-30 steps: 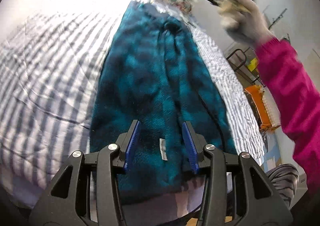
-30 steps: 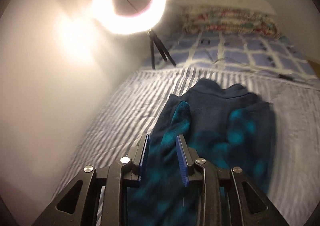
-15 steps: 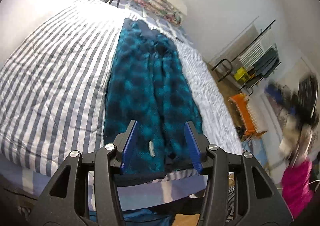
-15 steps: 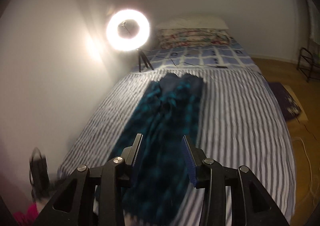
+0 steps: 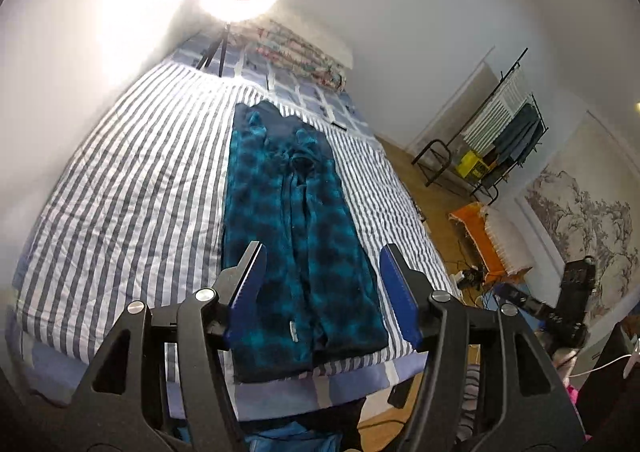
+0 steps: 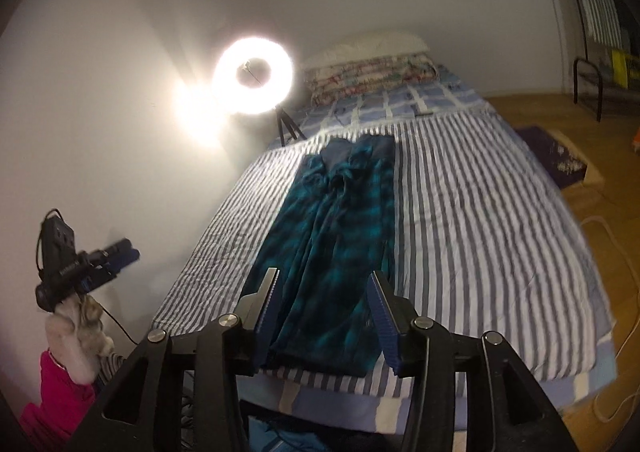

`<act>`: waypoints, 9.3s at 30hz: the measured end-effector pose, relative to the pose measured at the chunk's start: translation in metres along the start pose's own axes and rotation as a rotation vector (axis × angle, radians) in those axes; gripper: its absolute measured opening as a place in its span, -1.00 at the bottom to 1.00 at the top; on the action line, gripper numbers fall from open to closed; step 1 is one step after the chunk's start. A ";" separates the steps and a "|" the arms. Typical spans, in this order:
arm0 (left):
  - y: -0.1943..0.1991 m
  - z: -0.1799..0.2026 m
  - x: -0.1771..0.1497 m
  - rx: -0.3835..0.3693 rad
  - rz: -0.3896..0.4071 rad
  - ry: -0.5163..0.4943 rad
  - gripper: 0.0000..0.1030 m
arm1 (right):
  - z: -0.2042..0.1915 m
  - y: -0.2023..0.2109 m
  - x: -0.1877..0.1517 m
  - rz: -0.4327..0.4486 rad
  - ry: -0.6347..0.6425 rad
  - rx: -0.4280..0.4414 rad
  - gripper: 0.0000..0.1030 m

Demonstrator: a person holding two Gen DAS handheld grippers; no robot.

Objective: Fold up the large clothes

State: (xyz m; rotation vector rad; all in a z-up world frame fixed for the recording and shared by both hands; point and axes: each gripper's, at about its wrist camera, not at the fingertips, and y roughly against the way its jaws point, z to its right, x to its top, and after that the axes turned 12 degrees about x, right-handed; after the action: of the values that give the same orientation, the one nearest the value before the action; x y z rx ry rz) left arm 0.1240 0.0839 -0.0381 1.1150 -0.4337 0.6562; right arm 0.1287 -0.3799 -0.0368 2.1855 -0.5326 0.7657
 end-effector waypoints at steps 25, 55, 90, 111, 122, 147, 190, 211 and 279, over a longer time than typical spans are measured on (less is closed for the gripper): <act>-0.194 -0.090 -0.112 -0.068 -0.458 0.221 0.17 | 0.083 -0.189 -0.073 -0.492 -0.147 -0.030 0.06; -0.155 -0.060 -0.109 -0.196 -0.368 0.254 -0.73 | 0.125 -0.144 -0.084 -0.349 -0.395 0.328 -0.75; -0.109 -0.030 -0.125 0.041 -0.169 0.009 -0.47 | 0.030 -0.159 -0.054 -0.514 0.047 0.299 -0.21; -0.208 0.032 -0.145 0.023 -0.239 -0.157 -0.73 | 0.055 -0.364 0.107 -0.465 -0.029 0.220 -0.20; -0.181 0.034 -0.134 -0.090 -0.220 -0.141 -0.92 | 0.059 -0.420 0.115 -0.511 0.059 0.023 -0.97; -0.102 0.024 -0.133 -0.101 -0.183 -0.232 -0.30 | 0.070 -0.244 0.113 -0.298 0.068 0.094 -0.47; -0.180 -0.056 -0.149 -0.139 -0.435 0.145 -0.25 | 0.167 -0.168 -0.082 -0.424 -0.301 0.393 -0.06; -0.163 -0.023 -0.078 -0.366 -0.367 0.366 -0.66 | 0.159 -0.151 -0.038 -0.192 -0.475 0.656 -0.67; -0.361 -0.023 0.052 0.162 -0.273 -0.060 -0.84 | 0.099 -0.358 0.073 -0.358 0.195 0.026 -0.42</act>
State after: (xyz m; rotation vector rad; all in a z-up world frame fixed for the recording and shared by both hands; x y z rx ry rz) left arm 0.4067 0.0157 -0.2588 1.3224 -0.2759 0.4234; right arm 0.4243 -0.2378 -0.2252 2.1185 -0.0297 0.7785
